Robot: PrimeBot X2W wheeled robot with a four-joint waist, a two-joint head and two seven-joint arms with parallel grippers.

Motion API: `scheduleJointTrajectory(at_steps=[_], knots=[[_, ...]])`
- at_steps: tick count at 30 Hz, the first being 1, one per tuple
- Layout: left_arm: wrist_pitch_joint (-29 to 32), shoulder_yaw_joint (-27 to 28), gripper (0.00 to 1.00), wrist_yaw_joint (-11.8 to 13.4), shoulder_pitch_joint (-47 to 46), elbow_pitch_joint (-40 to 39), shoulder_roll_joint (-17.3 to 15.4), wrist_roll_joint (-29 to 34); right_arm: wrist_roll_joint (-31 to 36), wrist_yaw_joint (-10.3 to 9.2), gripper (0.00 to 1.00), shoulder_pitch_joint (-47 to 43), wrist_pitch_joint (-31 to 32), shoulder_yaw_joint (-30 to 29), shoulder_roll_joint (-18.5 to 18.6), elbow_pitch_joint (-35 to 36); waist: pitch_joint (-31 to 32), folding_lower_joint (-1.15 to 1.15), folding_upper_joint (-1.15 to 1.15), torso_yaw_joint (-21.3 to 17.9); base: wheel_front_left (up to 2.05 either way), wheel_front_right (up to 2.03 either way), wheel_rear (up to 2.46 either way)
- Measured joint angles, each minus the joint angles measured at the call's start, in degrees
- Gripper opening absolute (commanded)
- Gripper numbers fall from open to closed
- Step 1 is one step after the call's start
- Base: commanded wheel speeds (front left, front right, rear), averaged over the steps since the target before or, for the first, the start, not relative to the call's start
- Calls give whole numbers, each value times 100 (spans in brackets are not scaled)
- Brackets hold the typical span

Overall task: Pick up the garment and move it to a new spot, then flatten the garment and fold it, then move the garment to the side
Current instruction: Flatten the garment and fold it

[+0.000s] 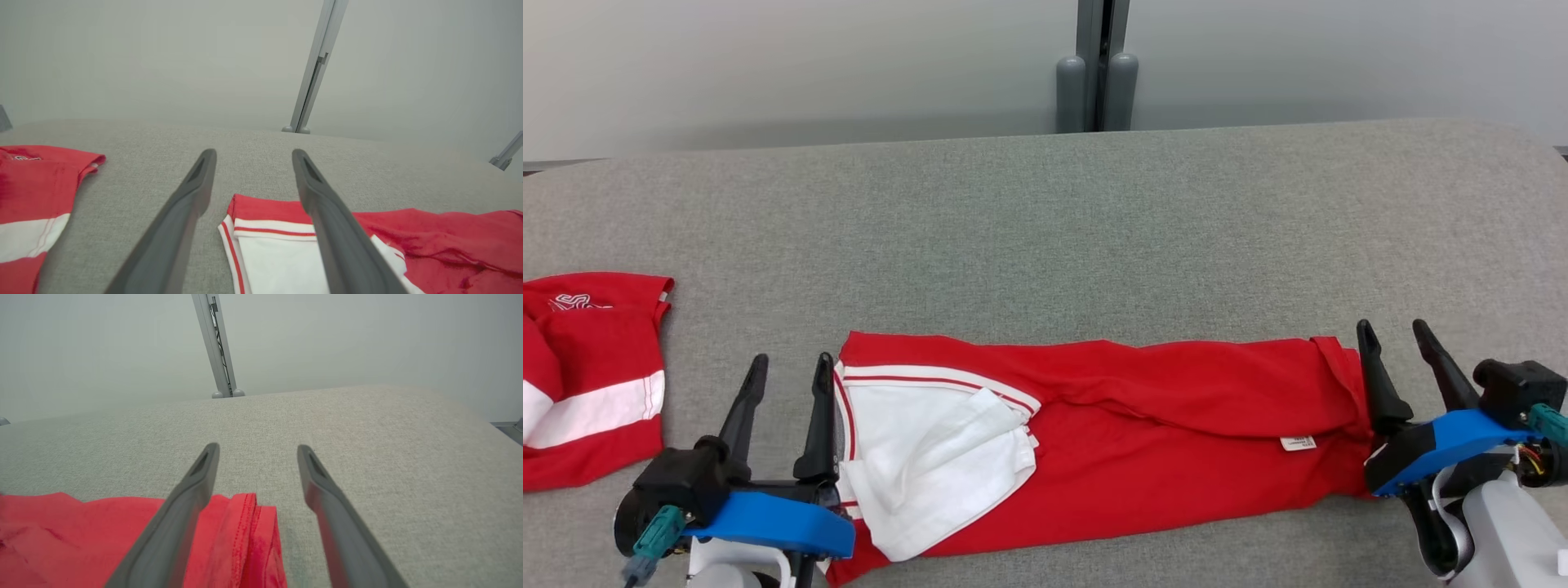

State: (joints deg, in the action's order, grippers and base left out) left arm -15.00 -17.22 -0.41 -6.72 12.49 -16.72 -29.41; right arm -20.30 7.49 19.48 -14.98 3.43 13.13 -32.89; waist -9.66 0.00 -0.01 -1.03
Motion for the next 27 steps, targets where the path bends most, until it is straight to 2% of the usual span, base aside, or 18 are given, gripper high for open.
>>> scheduleJointTrajectory(at_steps=[9, 15, 20, 21, 22, 23, 27], knots=[[-5, 1266, 100, 111, 478, -439, 731, 1347, -89, 0, 100, 129, 64, 285, -41, -1188, 15, 0, 0, 162, 0, 0, 0], [-7, 1878, 100, 65, 577, -450, 989, 1883, -237, 0, 100, 177, 48, 413, -77, -1812, -40, 0, 0, 218, 0, 0, 0], [-7, 2115, 100, -19, 644, -403, 1149, 2164, -339, 0, 100, 360, 18, 580, -109, -2170, -37, 0, 0, 216, 0, 0, 0], [-5, 2168, 100, -49, 646, -386, 1170, 2204, -375, -1, 60, 384, 15, 630, -134, -2215, -30, 0, 0, 214, 0, 0, 0], [-7, 2210, 100, -63, 648, -371, 1181, 2240, -408, -2, 40, 405, 11, 679, -133, -2250, -22, 0, 0, 209, 0, 0, 0], [-7, 2240, 100, -70, 649, -358, 1195, 2272, -443, -4, 0, 414, 9, 719, -135, -2265, -12, 0, 0, 203, 0, 0, 0], [-7, 2352, 100, -112, 665, -321, 1272, 2390, -617, 0, 0, 467, 3, 857, -145, -2306, 37, 0, 1, 160, 0, 0, 0]])
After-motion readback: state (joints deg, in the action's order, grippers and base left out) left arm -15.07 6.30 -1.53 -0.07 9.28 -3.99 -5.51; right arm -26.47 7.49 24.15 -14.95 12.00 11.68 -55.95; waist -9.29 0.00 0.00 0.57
